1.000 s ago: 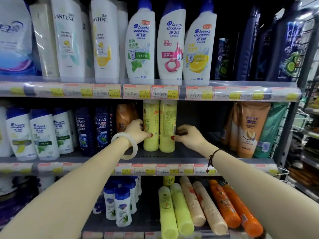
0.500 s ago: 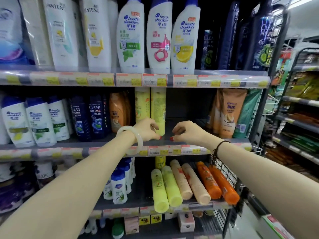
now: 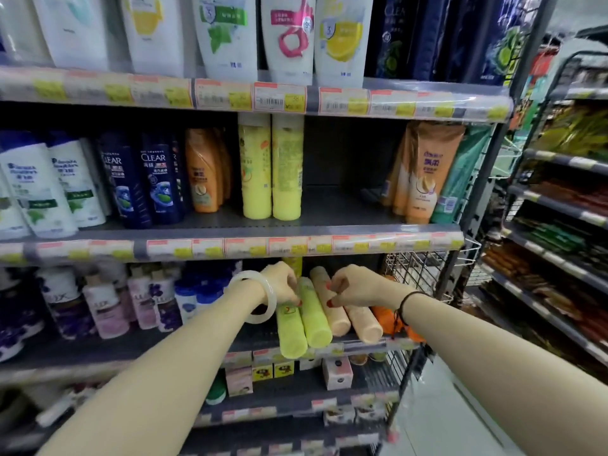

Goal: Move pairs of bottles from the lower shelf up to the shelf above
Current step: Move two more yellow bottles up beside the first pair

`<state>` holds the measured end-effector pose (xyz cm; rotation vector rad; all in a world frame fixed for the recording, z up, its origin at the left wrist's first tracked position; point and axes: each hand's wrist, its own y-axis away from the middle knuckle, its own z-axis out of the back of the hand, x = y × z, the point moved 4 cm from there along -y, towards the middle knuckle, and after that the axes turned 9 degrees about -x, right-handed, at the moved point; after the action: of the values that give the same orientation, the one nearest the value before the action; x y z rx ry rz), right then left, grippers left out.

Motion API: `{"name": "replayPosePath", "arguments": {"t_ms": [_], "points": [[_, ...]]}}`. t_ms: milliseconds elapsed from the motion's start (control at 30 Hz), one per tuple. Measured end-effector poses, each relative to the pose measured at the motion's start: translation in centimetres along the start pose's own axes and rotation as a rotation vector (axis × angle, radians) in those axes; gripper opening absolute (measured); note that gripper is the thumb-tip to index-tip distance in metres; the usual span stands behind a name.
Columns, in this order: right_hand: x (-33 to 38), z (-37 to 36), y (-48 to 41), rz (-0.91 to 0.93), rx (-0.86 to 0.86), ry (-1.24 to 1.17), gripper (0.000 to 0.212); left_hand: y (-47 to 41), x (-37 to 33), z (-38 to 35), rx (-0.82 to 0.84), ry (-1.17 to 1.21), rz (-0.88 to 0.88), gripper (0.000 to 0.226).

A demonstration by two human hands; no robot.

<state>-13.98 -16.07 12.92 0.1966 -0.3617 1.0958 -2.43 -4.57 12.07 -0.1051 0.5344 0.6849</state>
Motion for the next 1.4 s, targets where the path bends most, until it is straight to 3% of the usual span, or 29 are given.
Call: {"name": "replayPosePath", "arguments": {"t_ms": [233,467,700,900,1033,1167,1300,1400], "points": [[-3.6,-6.1,-2.3,-0.063,0.073,0.017,0.045,-1.9,4.2,-4.4,0.030,0.021,0.124,0.028],[-5.4,-9.7,-5.6,-0.076,0.077,0.194,0.056,-4.1,6.8,-7.1,0.034,0.067,0.236,0.060],[-6.4,-12.0,-8.6,-0.163,0.130,-0.009,0.071,-6.4,8.6,-8.9,-0.009,0.155,0.319,0.060],[-7.5,-12.8,-10.1,-0.198,0.095,-0.031,0.062,-8.3,9.6,-10.6,-0.038,0.323,0.384,0.059],[-7.5,-12.8,-10.8,-0.227,0.089,-0.052,0.060,-8.9,10.3,-11.3,-0.026,0.449,0.463,0.072],[-7.0,-12.8,-11.5,-0.243,0.102,-0.055,0.044,-9.4,11.0,-11.6,0.023,0.529,0.524,0.074],[-6.3,-13.9,-11.3,-0.331,0.231,-0.239,0.043,-9.7,11.4,-11.6,0.041,0.528,0.528,0.049],[-6.3,-14.3,-11.0,-0.452,0.230,-0.442,0.039,-9.9,12.0,-12.0,0.063,0.622,0.579,0.074]]}}
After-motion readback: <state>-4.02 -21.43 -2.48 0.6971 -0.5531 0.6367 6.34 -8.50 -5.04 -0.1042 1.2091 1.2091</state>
